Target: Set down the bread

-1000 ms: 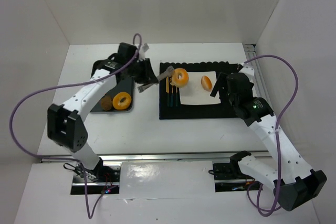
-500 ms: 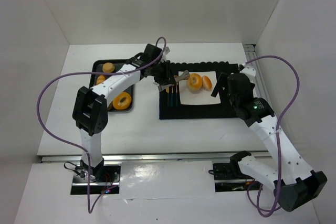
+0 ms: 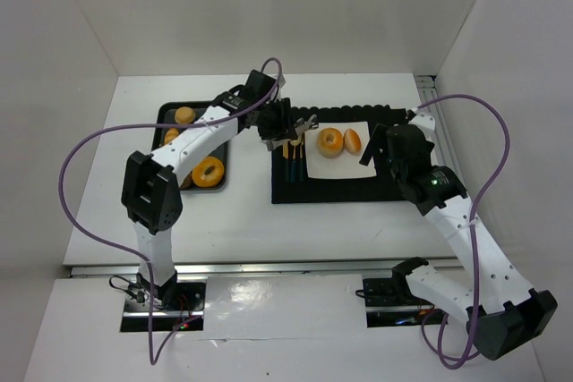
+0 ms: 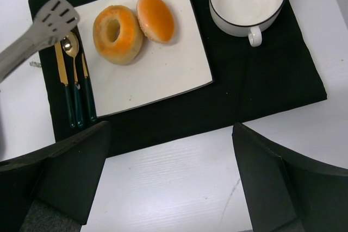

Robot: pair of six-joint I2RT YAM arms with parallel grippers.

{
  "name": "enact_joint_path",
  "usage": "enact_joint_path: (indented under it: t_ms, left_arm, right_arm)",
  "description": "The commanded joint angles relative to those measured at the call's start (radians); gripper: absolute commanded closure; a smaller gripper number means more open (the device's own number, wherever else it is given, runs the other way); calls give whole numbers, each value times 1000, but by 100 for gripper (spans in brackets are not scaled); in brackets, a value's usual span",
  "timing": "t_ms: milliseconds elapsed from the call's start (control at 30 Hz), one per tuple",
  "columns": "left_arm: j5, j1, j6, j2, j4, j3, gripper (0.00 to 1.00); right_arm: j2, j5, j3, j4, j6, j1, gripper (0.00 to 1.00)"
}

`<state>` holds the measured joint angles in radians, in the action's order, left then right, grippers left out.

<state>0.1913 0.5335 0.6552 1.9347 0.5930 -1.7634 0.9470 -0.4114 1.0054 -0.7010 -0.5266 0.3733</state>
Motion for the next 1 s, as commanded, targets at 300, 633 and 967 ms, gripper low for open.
enact_joint_path:
  t_ms: [300, 633, 967]
  left_arm:
    - [-294, -292, -97, -353, 264, 146, 46]
    - [-423, -564, -115, -490, 274, 384, 42]
    - [-365, -609, -124, -459, 231, 426, 37]
  right_arm:
    - [9, 10, -34, 61, 22, -2, 1]
    - [36, 63, -54, 104, 42, -11, 1]
    - [36, 72, -54, 104, 42, -11, 1]
